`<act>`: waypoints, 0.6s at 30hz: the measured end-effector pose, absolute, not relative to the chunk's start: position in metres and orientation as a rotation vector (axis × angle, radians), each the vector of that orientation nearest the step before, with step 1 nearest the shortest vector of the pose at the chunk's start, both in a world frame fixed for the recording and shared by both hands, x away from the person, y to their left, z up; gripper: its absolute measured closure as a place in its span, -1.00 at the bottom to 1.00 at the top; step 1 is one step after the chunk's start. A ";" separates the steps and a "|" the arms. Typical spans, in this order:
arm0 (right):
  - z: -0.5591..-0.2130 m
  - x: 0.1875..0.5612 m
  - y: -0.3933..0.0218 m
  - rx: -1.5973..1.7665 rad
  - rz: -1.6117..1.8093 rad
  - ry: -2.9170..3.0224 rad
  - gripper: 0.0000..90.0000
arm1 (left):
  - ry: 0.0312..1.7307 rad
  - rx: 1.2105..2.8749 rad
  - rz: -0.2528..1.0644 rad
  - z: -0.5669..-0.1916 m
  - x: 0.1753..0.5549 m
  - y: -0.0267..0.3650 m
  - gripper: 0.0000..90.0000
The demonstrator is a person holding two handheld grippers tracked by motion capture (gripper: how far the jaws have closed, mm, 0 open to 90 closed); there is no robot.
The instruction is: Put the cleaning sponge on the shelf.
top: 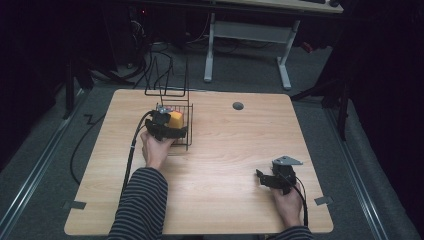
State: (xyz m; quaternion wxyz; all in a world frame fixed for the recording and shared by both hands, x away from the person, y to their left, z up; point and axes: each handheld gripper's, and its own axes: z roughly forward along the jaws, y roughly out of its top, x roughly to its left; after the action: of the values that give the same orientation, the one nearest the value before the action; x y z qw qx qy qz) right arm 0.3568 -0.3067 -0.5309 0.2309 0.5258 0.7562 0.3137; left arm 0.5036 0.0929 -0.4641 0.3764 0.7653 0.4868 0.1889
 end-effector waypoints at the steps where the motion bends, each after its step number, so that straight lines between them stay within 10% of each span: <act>1: -0.531 0.357 -0.307 1.446 0.863 2.079 -0.43 | 1.240 1.951 0.486 -0.463 0.502 0.093 -1.00; 18: -0.531 0.357 -0.307 1.446 0.863 2.080 -0.43 | 1.169 1.949 0.487 -0.456 0.474 0.098 -0.99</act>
State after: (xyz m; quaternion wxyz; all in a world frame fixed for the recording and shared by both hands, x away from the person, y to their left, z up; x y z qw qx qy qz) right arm 0.3567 -0.3066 -0.5308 0.2305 0.5259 0.7562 0.3139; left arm 0.4741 0.0983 -0.4560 0.3972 0.7696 0.4616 0.1921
